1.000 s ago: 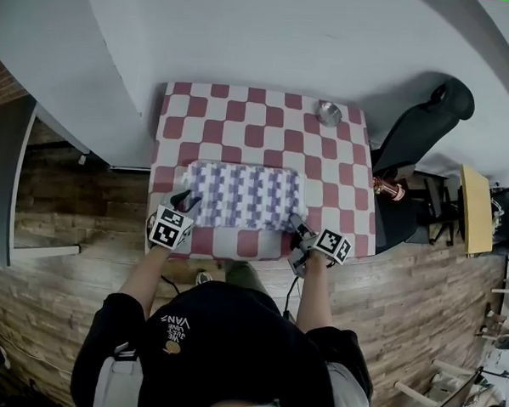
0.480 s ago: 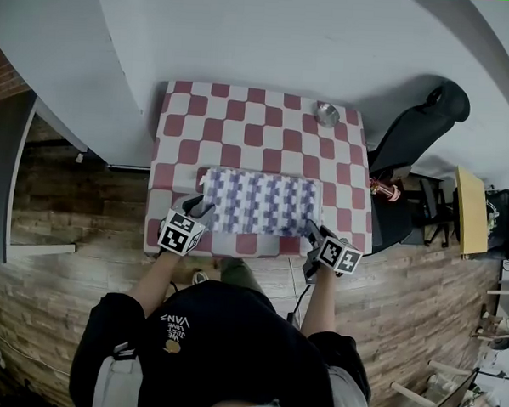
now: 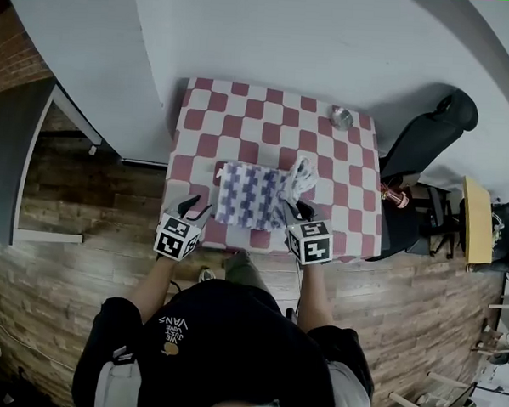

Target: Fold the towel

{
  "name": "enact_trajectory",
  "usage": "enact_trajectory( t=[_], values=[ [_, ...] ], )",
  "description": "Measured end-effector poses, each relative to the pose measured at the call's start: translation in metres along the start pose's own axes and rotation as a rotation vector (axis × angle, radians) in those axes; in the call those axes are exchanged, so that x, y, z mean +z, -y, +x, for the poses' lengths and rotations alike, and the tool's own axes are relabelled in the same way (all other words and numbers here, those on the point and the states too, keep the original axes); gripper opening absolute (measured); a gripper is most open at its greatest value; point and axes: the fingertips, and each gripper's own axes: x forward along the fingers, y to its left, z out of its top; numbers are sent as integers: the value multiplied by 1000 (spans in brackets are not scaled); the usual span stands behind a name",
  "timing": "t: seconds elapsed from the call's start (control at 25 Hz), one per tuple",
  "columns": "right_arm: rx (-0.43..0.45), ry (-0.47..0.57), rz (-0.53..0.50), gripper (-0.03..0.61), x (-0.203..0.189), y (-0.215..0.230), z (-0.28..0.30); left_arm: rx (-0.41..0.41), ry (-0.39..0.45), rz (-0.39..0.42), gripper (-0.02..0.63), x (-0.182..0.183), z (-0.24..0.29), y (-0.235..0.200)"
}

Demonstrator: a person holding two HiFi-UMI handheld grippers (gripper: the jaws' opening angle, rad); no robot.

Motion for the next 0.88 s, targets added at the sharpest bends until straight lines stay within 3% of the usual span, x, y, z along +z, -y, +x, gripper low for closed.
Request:
enact_trajectory(
  t=[0.2,0.52,0.6,0.8,0.88],
  values=[
    [74,-87,-247,64,13,-73,35,29,6,-26,153,-15,-26,-2],
    [95,-242,-592,69,-14,-148,76,62,1,-69,153,-36,-57,-7],
    [107,-254,-623,84,-20,-160,82,67,3,-75,153,-38,-61,-9],
    [191,-199,-606,244,-21,-190,83,65,9,-78,153,-38,-64,-10],
    [220,-136,-578,247,-12,-199,74,65,14,-81,153,-37,-63,-11]
  ],
)
